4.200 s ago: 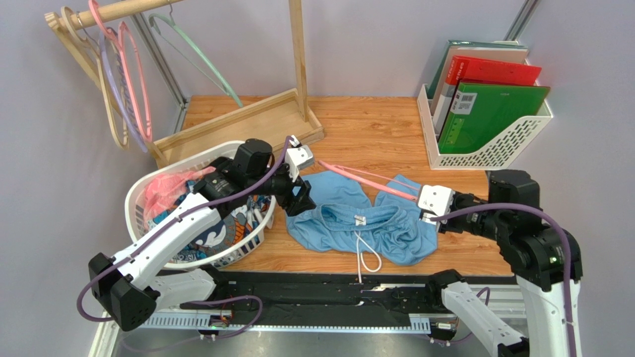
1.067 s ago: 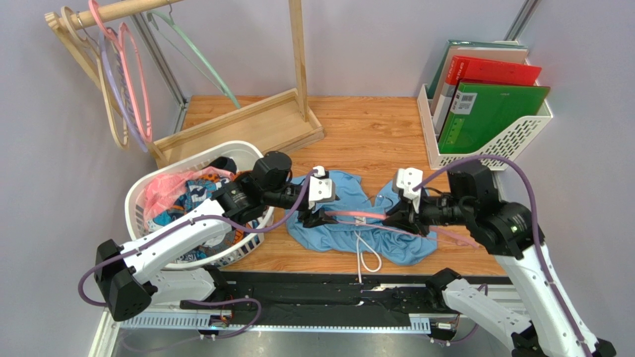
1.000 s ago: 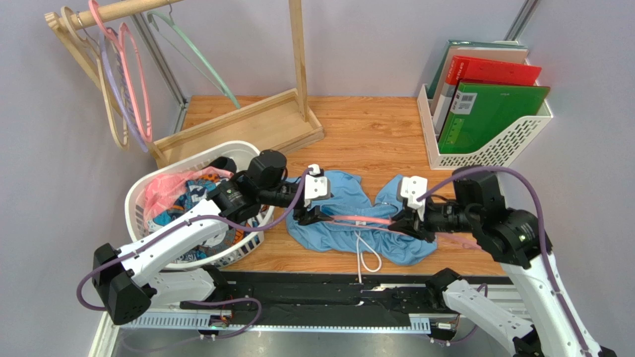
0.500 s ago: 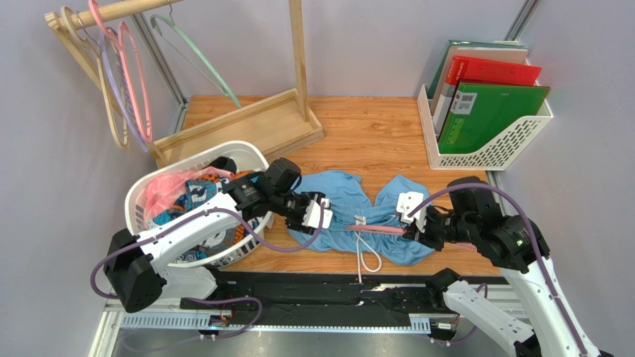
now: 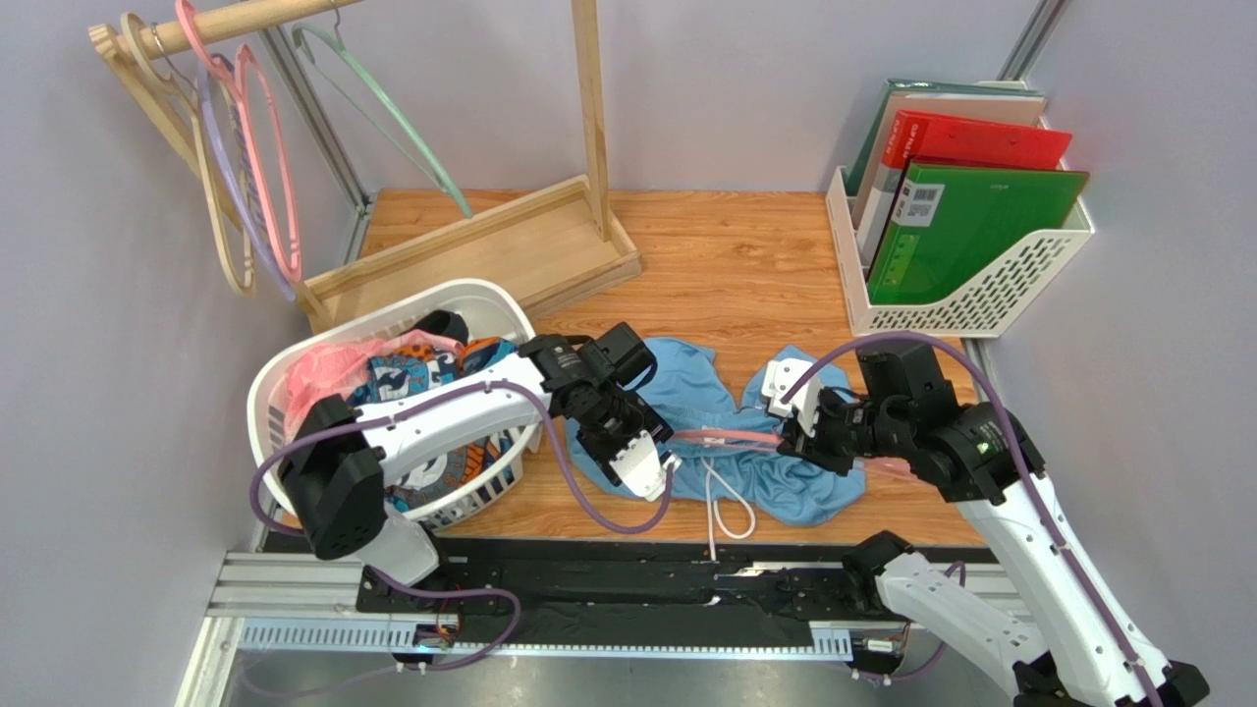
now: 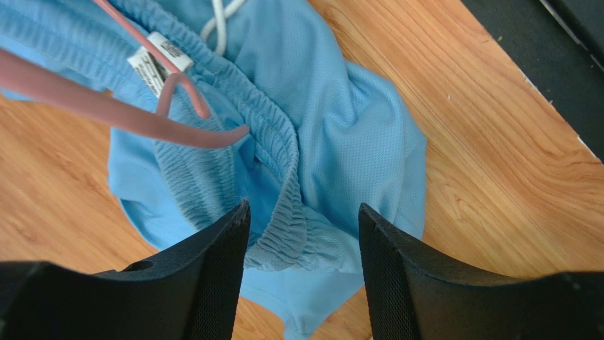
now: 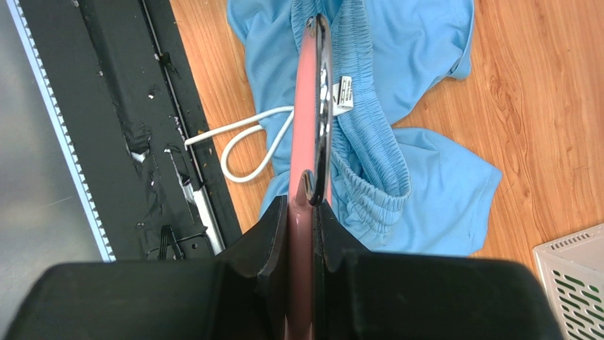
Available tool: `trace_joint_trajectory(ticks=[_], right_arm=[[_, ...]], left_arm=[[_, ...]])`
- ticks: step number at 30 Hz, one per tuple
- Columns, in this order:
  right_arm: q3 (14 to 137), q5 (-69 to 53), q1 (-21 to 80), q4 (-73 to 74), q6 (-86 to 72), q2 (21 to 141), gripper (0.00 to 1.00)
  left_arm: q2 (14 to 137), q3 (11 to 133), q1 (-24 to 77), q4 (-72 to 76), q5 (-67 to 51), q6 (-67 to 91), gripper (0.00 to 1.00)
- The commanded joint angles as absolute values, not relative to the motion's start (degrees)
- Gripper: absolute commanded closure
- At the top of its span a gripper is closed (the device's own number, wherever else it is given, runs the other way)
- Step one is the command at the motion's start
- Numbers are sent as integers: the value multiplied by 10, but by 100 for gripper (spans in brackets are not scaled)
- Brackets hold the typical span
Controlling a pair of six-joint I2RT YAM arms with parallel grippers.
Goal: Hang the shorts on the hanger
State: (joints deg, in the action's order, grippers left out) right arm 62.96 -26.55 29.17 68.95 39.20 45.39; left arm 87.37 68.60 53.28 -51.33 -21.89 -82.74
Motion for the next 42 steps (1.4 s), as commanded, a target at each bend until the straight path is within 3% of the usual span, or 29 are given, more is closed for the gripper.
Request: trace_joint_trajectory(ticks=[1, 11, 24, 27, 28, 31, 32, 36, 42], right_arm=[[616, -281, 291, 619, 383, 448, 100], [590, -294, 291, 572, 387, 454, 100], [542, -316, 291, 521, 388, 443, 100], [535, -321, 291, 509, 387, 432, 100], [528, -323, 291, 507, 387, 429, 100], [512, -325, 291, 492, 385, 417, 100], [509, -324, 291, 484, 384, 414, 100], [496, -334, 290, 468, 383, 410, 100], [469, -360, 283, 415, 373, 410, 100]], left_arm=[[889, 736, 528, -553, -221, -854, 38], [867, 753, 454, -556, -273, -741, 31], [955, 771, 446, -509, -270, -629, 36], [960, 770, 446, -502, -275, -616, 48], [959, 769, 446, -502, -278, -614, 65], [942, 766, 446, -503, -292, -611, 90], [937, 766, 446, -503, -297, -605, 94], [917, 776, 446, -510, -322, -582, 100], [893, 796, 455, -516, -330, -558, 100]])
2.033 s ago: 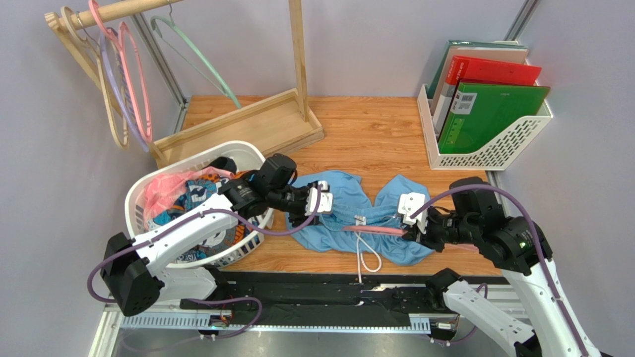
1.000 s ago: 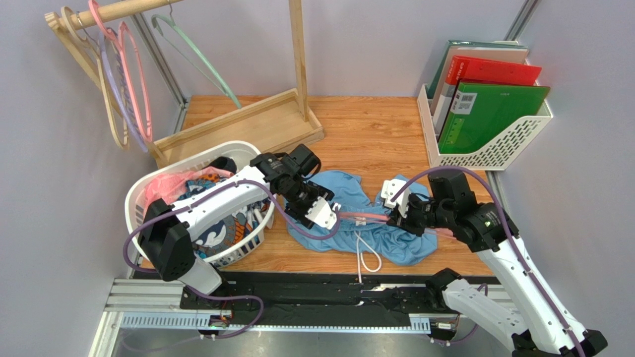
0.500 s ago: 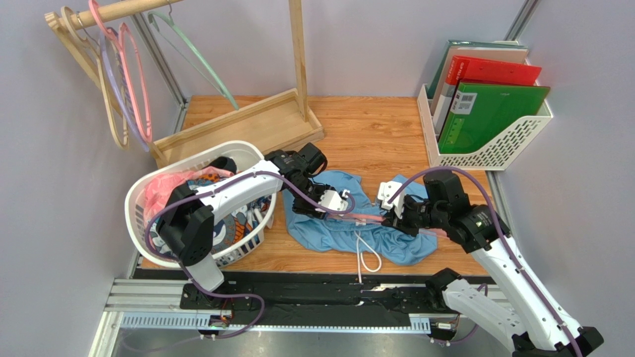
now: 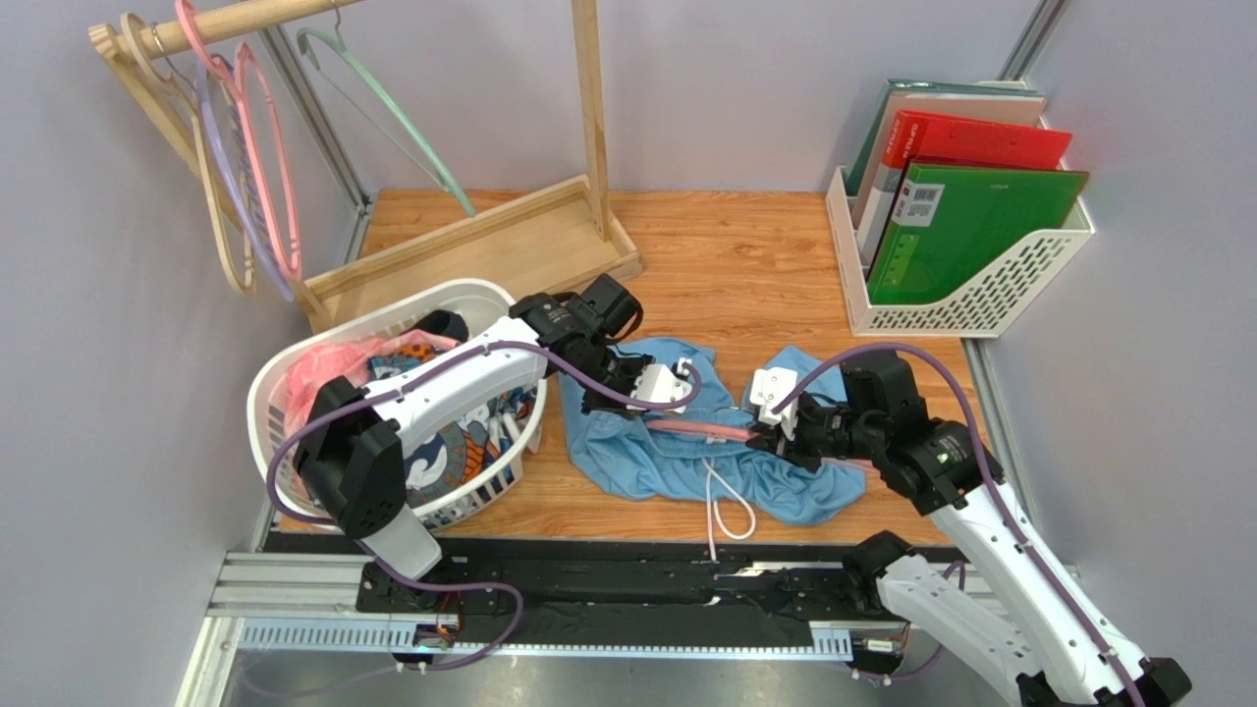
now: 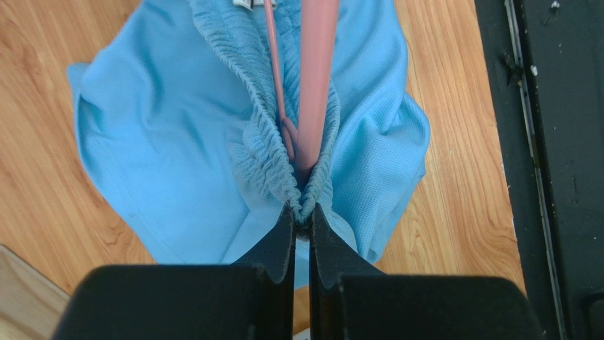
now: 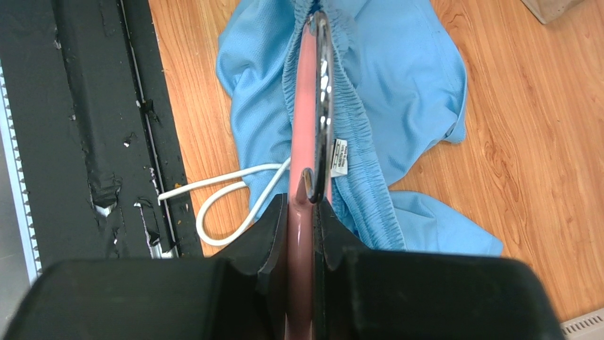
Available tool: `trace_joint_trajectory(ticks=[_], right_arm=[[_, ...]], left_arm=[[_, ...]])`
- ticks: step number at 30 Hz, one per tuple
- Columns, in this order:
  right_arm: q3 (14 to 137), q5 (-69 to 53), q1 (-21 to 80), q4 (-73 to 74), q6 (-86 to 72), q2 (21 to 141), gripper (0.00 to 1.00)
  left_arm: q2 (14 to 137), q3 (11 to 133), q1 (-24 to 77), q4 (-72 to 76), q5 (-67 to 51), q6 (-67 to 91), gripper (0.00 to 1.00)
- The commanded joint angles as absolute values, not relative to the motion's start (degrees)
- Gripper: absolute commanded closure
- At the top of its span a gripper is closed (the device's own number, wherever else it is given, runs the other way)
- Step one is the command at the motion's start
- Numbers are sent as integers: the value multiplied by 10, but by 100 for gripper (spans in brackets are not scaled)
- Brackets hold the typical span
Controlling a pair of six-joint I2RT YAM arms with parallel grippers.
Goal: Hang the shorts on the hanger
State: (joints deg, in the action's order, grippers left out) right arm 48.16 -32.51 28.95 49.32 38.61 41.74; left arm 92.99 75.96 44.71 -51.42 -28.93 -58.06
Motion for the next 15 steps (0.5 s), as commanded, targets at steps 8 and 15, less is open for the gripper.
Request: trace_joint_trajectory(ticks=[8, 15], right_arm=[[432, -398, 280, 313, 367, 418, 100], [436, -424, 280, 266, 357, 453, 100]], left_arm=[[887, 860, 495, -526, -332, -528, 100], [895, 902, 520, -521, -330, -505, 100]])
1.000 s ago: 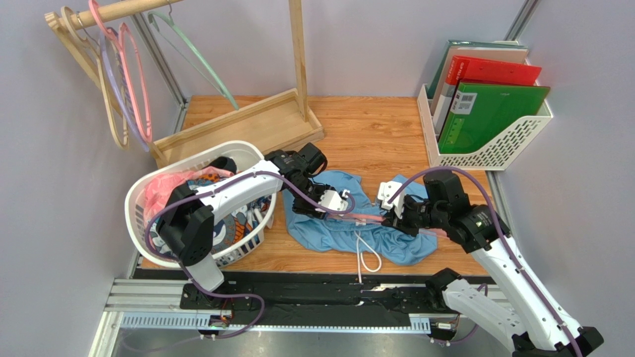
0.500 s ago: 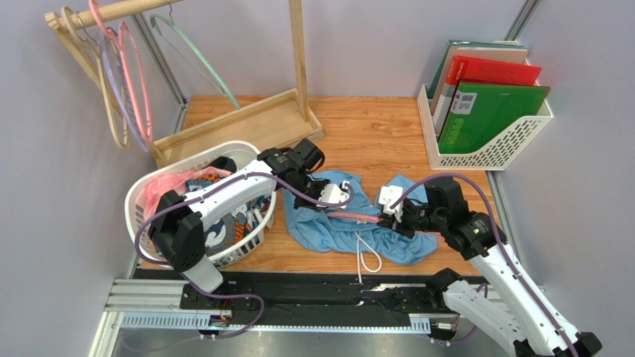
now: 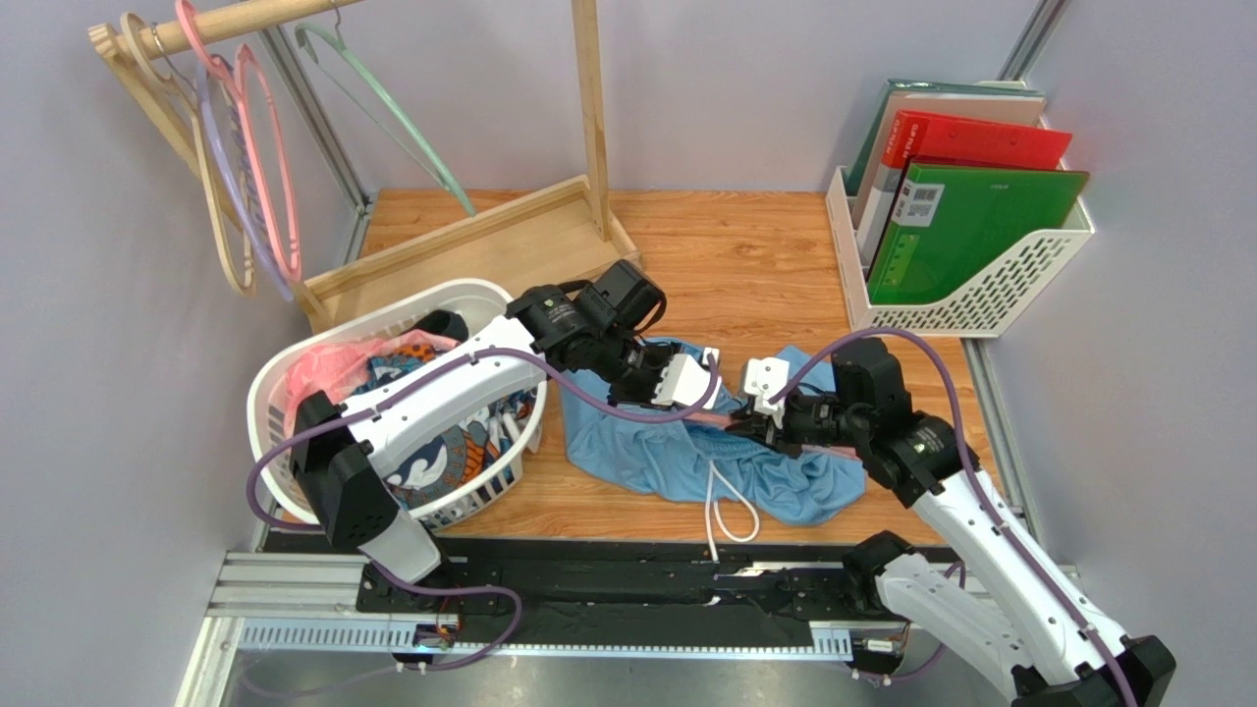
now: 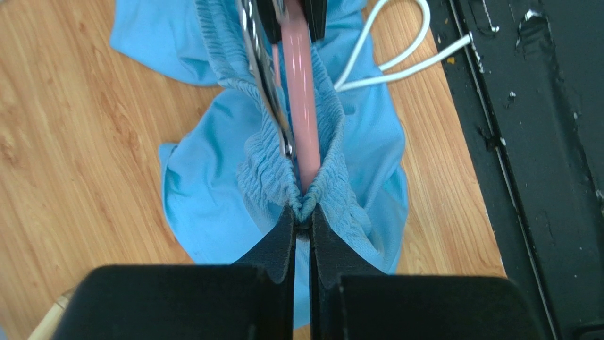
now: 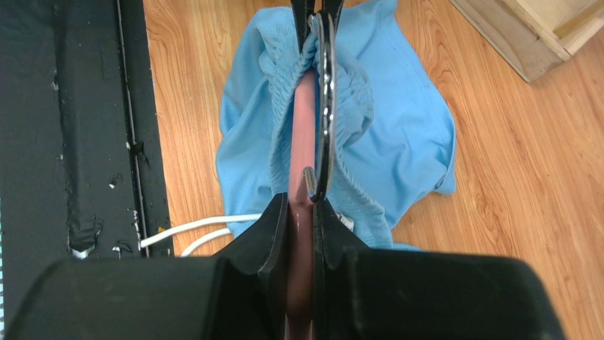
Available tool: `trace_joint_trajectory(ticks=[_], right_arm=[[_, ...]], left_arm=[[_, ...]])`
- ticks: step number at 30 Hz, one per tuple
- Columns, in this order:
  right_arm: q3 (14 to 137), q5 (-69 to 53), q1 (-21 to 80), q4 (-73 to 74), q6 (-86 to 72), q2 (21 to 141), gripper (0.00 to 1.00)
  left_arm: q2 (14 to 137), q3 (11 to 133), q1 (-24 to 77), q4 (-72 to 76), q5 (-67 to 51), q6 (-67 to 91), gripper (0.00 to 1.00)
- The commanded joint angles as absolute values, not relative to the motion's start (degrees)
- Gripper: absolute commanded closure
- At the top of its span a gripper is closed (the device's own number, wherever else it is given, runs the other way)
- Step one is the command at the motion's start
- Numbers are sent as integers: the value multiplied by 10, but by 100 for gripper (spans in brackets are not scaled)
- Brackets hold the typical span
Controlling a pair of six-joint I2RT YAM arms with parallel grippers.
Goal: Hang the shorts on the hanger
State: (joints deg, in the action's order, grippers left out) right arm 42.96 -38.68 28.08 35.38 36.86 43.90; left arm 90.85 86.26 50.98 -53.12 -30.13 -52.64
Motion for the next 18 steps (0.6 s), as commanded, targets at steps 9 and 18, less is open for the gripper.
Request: trace_joint_trajectory(ticks=[9, 18], right_arm=[[432, -453, 279, 219, 337, 459, 100], [411, -463, 273, 205, 335, 446, 100]], left_arm=[[864, 876, 513, -510, -321, -490, 49], [800, 766, 461, -454, -349, -480, 14]])
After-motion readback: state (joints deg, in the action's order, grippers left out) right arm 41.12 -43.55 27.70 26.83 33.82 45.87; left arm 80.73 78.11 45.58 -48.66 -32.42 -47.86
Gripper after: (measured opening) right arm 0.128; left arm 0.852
